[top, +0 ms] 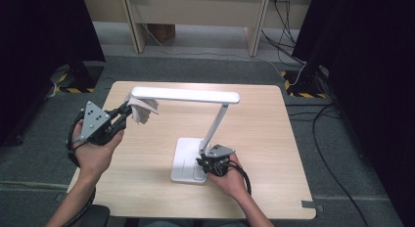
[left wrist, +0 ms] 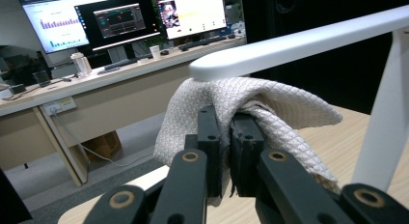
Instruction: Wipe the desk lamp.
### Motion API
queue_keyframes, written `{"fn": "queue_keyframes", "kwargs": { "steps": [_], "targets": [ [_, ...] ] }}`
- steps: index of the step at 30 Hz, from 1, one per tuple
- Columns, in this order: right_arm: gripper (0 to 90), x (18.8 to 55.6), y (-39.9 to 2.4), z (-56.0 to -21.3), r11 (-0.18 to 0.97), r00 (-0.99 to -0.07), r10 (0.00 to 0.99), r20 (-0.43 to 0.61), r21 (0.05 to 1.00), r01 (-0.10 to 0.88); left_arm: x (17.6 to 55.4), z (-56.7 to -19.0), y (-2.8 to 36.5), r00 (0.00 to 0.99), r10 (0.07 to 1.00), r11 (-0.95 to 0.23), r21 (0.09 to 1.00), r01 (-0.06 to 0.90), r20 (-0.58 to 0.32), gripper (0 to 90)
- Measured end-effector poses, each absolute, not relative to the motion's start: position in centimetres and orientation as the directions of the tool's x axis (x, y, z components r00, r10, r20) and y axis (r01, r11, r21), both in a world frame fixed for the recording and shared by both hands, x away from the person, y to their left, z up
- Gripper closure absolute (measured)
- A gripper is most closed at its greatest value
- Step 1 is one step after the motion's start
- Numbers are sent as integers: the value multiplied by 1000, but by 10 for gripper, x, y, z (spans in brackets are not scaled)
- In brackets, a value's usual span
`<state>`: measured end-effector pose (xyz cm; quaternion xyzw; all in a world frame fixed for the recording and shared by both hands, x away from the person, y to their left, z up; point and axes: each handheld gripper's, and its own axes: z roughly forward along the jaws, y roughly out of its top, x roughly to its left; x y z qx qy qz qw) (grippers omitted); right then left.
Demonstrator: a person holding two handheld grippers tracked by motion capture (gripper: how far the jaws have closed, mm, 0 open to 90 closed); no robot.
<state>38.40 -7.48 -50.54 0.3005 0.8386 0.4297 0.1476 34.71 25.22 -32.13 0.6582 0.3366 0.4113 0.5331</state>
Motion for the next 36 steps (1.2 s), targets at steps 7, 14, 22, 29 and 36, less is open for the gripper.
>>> {"fn": "queue_keyframes", "kwargs": {
  "steps": [7,14,22,29,36],
  "targets": [
    [729,384,-75,-506,451,-776,631,8,810,375,347,-319,245,444,875,-213,977,-5,193,843],
    [729,384,-75,-505,451,-776,631,9,809,376,348,-318,240,453,869,-220,975,-4,198,843],
    [729,384,-75,-505,452,-776,631,7,809,375,348,-317,233,457,863,-235,972,-14,215,843],
    [729,384,-75,-506,452,-776,630,6,810,373,348,-317,228,468,860,-222,975,-12,202,842],
    [729,384,-75,-505,453,-776,630,5,810,373,349,-316,221,474,855,-229,973,-18,210,842]
  ]
}}
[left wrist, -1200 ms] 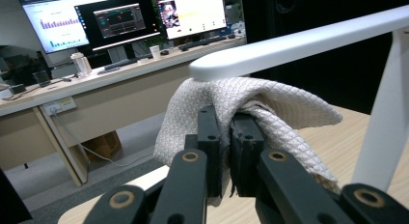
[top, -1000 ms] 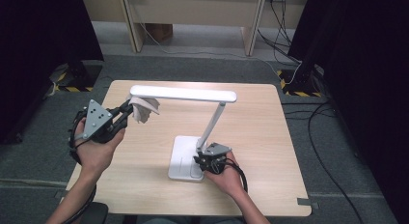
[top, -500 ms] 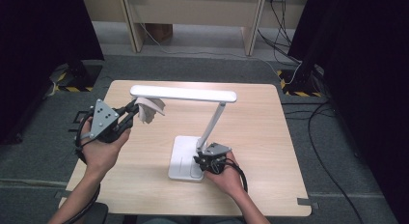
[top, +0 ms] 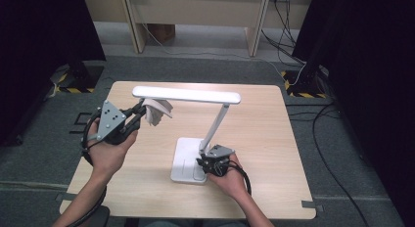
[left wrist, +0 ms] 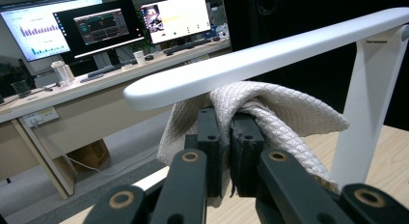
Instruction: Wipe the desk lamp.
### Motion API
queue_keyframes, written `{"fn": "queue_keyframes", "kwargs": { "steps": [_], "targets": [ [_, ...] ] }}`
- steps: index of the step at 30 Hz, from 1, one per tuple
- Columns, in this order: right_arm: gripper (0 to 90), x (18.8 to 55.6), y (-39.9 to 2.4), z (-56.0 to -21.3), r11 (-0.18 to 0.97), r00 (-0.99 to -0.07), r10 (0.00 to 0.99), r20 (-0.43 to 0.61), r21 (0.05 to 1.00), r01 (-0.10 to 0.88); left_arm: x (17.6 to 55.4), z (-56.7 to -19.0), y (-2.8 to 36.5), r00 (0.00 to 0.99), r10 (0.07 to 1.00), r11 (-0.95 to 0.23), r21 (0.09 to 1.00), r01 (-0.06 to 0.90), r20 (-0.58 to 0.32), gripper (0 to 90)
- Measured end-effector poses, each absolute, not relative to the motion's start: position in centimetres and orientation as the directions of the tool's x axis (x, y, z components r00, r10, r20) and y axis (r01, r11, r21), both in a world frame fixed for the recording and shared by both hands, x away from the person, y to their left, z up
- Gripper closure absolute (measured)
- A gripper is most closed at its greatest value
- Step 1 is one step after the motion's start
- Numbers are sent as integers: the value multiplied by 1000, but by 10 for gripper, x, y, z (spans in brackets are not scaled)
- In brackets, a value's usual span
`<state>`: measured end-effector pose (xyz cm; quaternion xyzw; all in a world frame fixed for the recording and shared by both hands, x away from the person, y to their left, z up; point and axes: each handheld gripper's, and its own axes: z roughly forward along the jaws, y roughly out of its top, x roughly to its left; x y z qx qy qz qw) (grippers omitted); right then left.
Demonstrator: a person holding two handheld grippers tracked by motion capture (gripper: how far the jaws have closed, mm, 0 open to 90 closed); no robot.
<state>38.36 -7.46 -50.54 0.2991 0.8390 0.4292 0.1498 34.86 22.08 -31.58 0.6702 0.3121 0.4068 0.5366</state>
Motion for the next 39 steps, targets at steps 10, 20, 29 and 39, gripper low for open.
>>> {"fn": "queue_keyframes", "kwargs": {
  "steps": [10,20,29,39],
  "targets": [
    [729,384,-75,-505,452,-776,631,5,810,373,350,-316,210,490,846,-229,973,-22,210,842],
    [729,384,-75,-505,454,-777,630,4,810,372,351,-316,200,507,837,-226,974,-25,207,842],
    [729,384,-74,-506,453,-775,632,1,811,370,352,-316,189,526,825,-224,974,-30,206,842],
    [729,383,-74,-506,452,-774,633,2,811,372,353,-316,178,549,811,-219,975,-31,200,841]
  ]
}}
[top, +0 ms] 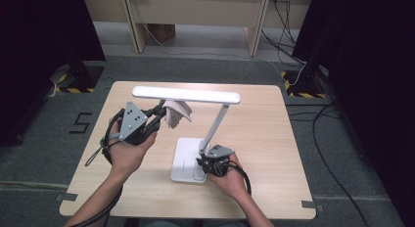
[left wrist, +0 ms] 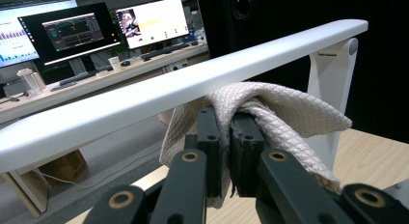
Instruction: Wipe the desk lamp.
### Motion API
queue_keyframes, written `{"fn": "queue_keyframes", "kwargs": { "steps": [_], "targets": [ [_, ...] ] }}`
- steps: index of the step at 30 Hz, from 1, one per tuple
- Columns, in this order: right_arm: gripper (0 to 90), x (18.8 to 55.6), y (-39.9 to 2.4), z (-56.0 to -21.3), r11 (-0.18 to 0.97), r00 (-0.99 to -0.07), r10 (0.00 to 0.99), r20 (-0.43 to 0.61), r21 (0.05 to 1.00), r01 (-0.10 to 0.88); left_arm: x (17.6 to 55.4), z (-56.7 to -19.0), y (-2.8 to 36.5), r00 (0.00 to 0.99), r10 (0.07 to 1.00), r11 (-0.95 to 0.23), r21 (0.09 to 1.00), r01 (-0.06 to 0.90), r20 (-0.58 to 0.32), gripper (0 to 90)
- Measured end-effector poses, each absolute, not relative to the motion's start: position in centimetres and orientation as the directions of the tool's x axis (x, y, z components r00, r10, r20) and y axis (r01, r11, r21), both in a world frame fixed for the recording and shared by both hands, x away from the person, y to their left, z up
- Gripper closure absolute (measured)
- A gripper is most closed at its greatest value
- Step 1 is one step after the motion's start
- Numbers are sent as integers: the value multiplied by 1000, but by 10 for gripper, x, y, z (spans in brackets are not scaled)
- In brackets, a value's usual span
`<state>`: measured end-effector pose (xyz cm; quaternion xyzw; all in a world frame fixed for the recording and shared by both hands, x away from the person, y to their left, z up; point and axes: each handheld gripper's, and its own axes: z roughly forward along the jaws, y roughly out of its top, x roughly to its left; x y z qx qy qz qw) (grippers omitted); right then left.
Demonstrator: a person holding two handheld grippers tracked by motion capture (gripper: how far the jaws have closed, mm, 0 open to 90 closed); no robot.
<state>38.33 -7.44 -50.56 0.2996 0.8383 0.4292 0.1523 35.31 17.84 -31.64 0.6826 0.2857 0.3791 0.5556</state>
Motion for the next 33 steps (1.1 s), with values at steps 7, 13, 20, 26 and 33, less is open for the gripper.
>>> {"fn": "queue_keyframes", "kwargs": {
  "steps": [7,13,20,26,33],
  "targets": [
    [729,384,-74,-506,453,-775,631,1,812,369,354,-315,173,560,804,-224,974,-30,202,841],
    [729,384,-75,-506,454,-776,631,-1,812,368,355,-314,169,567,798,-228,973,-32,205,841],
    [729,384,-75,-506,453,-776,631,0,812,368,355,-314,163,577,790,-233,972,-31,208,841],
    [729,384,-75,-506,453,-776,630,-1,812,367,356,-313,159,581,787,-232,972,-32,207,840],
    [729,384,-75,-506,453,-776,630,0,812,368,356,-313,153,591,779,-237,971,-35,211,840]
  ]
}}
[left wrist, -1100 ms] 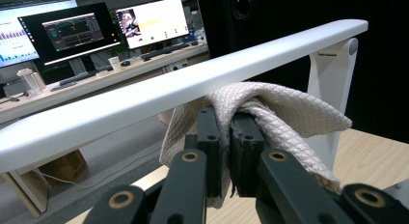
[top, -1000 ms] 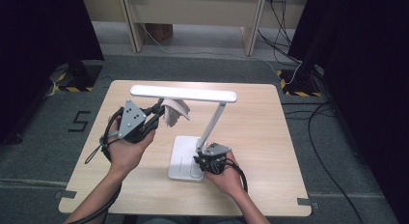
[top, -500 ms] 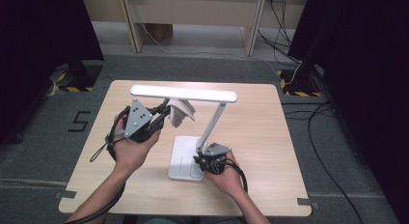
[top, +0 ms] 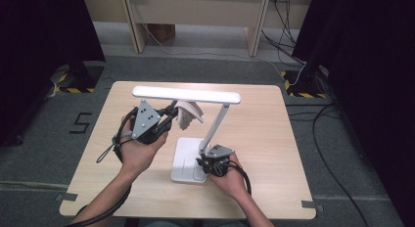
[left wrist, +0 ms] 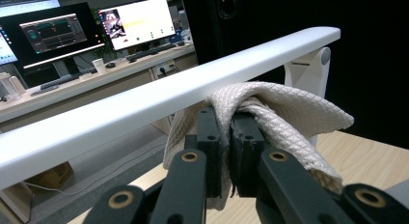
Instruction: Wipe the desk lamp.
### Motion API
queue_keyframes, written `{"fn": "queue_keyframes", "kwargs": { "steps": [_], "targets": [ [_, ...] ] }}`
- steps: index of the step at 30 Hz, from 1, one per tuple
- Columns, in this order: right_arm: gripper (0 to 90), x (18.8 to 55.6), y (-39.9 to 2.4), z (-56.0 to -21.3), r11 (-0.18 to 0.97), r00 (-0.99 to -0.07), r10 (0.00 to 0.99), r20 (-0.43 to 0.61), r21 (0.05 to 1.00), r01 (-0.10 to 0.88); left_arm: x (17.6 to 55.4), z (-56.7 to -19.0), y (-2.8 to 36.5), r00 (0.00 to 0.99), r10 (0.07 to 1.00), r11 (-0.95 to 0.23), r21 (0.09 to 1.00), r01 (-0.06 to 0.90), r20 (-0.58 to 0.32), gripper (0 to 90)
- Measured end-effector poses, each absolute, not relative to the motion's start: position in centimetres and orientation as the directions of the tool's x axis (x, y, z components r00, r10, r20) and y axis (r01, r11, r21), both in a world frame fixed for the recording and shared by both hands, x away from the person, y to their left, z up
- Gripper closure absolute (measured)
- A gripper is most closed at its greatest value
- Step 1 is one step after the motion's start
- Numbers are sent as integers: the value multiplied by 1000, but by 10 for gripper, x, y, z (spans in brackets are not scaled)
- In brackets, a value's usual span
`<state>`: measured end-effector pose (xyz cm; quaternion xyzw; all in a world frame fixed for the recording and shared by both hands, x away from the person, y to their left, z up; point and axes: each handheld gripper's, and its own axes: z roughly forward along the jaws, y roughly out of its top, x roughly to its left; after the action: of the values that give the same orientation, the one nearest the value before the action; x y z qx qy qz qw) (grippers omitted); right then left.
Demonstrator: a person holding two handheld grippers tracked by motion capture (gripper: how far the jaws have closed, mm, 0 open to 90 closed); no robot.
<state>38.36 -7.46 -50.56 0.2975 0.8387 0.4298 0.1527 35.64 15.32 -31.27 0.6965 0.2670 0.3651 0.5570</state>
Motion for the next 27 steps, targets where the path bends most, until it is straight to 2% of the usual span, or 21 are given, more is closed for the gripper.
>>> {"fn": "queue_keyframes", "kwargs": {
  "steps": [27],
  "targets": [
    [729,384,-74,-506,455,-777,630,-2,812,367,359,-313,130,626,752,-233,972,-40,206,839]
  ]
}}
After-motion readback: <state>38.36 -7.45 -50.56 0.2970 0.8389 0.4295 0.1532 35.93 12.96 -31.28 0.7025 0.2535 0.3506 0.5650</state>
